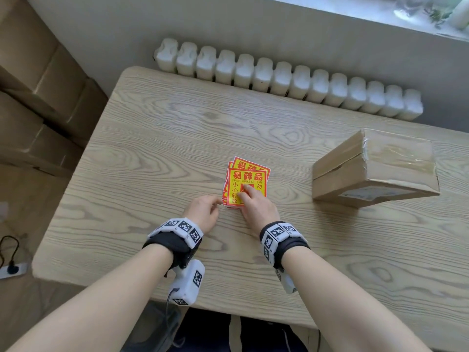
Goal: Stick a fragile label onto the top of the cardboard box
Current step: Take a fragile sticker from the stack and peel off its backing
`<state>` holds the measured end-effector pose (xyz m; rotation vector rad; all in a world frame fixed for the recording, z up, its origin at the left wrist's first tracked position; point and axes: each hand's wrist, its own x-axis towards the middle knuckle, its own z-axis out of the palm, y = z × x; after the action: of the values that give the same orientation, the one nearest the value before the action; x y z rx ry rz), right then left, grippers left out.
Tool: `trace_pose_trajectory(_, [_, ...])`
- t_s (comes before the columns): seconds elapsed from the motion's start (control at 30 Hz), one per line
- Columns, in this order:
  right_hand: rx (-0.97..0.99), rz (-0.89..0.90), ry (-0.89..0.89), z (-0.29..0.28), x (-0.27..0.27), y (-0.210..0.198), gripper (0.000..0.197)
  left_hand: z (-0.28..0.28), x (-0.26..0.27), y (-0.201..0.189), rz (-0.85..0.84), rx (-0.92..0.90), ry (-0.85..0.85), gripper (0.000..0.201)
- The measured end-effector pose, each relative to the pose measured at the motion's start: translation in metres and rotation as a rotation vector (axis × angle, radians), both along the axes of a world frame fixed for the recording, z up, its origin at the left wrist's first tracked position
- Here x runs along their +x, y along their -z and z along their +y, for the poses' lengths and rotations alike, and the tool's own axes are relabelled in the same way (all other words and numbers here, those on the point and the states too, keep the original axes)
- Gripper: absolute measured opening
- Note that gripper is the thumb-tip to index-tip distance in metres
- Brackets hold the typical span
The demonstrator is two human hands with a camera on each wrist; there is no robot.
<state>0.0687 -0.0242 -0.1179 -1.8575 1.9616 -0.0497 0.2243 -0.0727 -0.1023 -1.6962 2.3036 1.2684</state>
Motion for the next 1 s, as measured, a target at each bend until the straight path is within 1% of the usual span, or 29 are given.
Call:
trace_pose_trajectory(0.07, [-0.028, 0.041, -0.029, 0.001, 0.0, -0.001, 0.027, 0.001, -0.004, 0.001, 0.002, 0.035, -0.016, 0.031])
trace_pose_trajectory(0.13, [-0.029, 0.088, -0.046, 0.001, 0.0, -0.002, 0.032, 0.001, -0.008, 0.0, 0.013, 0.06, -0.033, 0.028])
trace_pose_trajectory(0.2, [-0.094, 0.091, -0.043, 0.004, -0.001, 0.001, 0.029, 0.001, -0.011, 0.0, 0.029, 0.076, -0.047, 0.026])
trace_pose_trajectory(0.27, [-0.107, 0.005, 0.034, 0.004, -0.001, -0.003, 0.018, 0.0, -0.013, -0.004, 0.028, 0.091, -0.043, 0.026])
trace_pose_trajectory(0.3, [-0.095, -0.04, 0.089, 0.003, -0.001, -0.007, 0.017, 0.0, -0.015, -0.006, 0.026, 0.101, -0.043, 0.026])
trace_pose_trajectory(0.4, [-0.079, -0.115, 0.203, -0.001, -0.008, -0.02, 0.021, -0.003, -0.019, -0.015, 0.052, 0.131, -0.063, 0.026])
trace_pose_trajectory(0.47, [-0.1, -0.187, 0.267, -0.004, -0.011, -0.033, 0.022, -0.005, -0.026, -0.025, 0.108, 0.159, -0.113, 0.024])
trace_pose_trajectory(0.5, [-0.114, -0.224, 0.292, -0.006, -0.013, -0.041, 0.022, -0.006, -0.03, -0.033, 0.17, 0.187, -0.157, 0.022])
trace_pose_trajectory(0.57, [-0.147, -0.278, 0.329, -0.009, -0.018, -0.058, 0.022, -0.009, -0.042, -0.05, 0.35, 0.264, -0.268, 0.016])
trace_pose_trajectory(0.6, [-0.17, -0.298, 0.334, -0.009, -0.02, -0.066, 0.022, -0.01, -0.047, -0.06, 0.429, 0.291, -0.313, 0.018])
trace_pose_trajectory(0.67, [-0.209, -0.326, 0.322, -0.01, -0.025, -0.084, 0.024, -0.015, -0.058, -0.078, 0.532, 0.309, -0.36, 0.024])
trace_pose_trajectory(0.73, [-0.247, -0.365, 0.311, -0.009, -0.03, -0.101, 0.027, -0.018, -0.066, -0.095, 0.57, 0.289, -0.377, 0.025])
trace_pose_trajectory(0.87, [-0.278, -0.408, 0.291, -0.005, -0.036, -0.133, 0.031, -0.022, -0.075, -0.12, 0.595, 0.215, -0.347, 0.029])
trace_pose_trajectory(1.0, [-0.282, -0.487, 0.291, -0.004, -0.038, -0.152, 0.031, -0.025, -0.082, -0.137, 0.607, 0.195, -0.319, 0.029])
